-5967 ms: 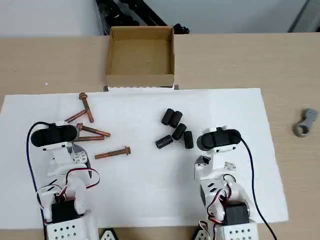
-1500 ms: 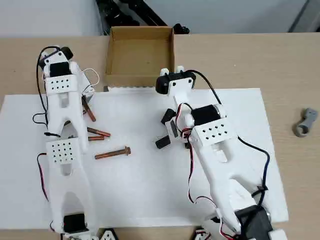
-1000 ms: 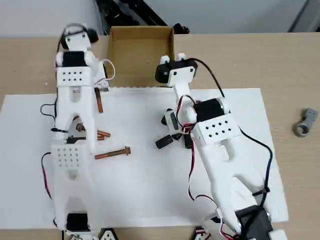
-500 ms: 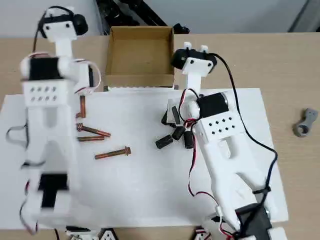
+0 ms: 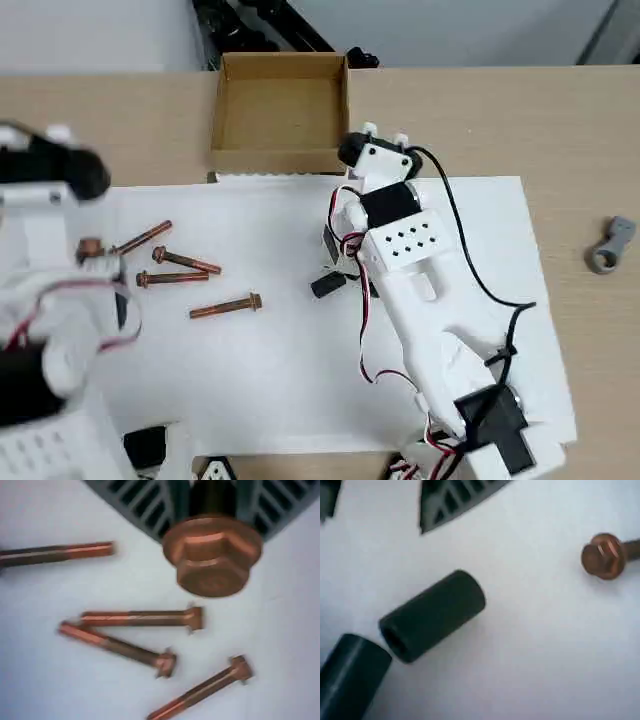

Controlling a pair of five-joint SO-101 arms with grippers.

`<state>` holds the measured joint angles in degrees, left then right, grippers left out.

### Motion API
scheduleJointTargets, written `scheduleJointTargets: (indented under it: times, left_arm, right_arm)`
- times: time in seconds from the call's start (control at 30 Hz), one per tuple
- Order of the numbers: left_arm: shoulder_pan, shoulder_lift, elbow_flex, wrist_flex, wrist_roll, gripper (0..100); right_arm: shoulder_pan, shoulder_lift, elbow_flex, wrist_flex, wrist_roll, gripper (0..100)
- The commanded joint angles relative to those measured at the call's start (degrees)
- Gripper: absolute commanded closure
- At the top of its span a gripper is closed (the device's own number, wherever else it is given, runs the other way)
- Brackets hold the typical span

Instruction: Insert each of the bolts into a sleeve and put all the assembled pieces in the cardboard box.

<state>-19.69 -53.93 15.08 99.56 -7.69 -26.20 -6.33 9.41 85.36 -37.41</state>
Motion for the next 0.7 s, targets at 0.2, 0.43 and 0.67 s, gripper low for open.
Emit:
scheduleJointTargets:
  times: [0.2,0.43,0.67]
  left_arm:
    - [-4.04,-11.78,10.86,-2.29,-2.37,100]
    - [-4.13,-12.75,11.3,-2.37,-1.49,100]
    - [-4.13,-12.66,11.3,-2.55,-1.32,100]
  right_arm:
    - [-1.27,0.75,-2.64,4.88,-2.73,88.4]
    - [-1.01,0.57,-2.64,8.22,12.4,88.3]
    - [3.47,0.84,-4.75,6.64,27.43,88.2]
